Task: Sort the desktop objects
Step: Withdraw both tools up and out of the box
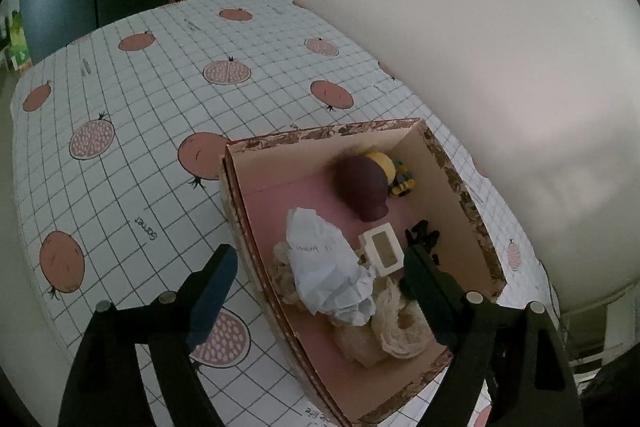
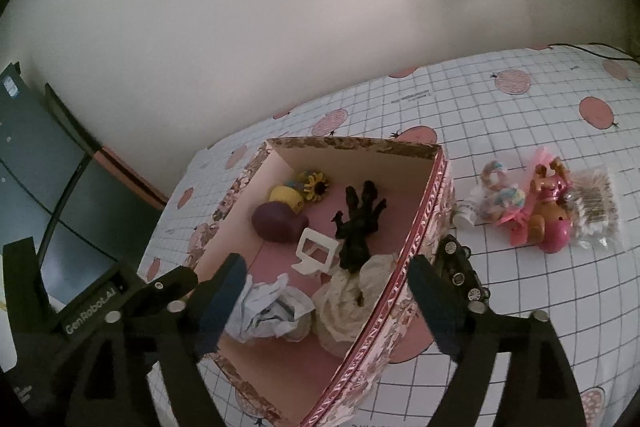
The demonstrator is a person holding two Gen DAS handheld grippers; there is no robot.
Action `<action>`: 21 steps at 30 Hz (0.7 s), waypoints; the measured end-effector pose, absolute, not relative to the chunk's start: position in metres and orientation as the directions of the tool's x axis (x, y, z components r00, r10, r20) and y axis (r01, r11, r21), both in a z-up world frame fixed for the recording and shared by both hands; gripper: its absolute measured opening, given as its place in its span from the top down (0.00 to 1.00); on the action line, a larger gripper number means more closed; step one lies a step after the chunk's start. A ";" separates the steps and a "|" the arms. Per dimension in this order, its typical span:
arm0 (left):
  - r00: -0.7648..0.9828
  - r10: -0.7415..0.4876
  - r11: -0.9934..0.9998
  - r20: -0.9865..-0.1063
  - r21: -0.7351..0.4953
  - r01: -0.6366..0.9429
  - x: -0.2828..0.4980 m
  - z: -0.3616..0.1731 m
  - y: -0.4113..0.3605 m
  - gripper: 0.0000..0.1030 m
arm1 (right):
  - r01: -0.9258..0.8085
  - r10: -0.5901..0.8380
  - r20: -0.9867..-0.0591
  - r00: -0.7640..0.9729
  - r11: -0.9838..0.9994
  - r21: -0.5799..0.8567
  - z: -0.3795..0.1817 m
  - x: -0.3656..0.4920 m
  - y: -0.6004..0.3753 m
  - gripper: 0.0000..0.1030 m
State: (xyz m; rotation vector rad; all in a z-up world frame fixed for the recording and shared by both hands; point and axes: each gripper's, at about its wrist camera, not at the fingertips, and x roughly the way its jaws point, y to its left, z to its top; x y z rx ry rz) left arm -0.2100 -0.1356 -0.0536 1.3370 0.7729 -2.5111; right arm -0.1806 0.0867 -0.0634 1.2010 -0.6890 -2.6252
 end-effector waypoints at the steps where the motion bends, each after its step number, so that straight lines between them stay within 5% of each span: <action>1: -0.574 0.070 -0.845 -0.816 -0.354 0.400 -0.210 -0.054 -0.136 0.16 | -0.035 -0.338 -0.672 -0.659 -0.879 0.476 -0.063 -0.181 0.086 0.05; 21: -0.588 0.042 -0.843 -0.808 -0.345 0.414 -0.207 -0.050 -0.140 0.16 | -0.051 -0.322 -0.690 -0.648 -0.886 0.462 -0.066 -0.182 0.090 0.00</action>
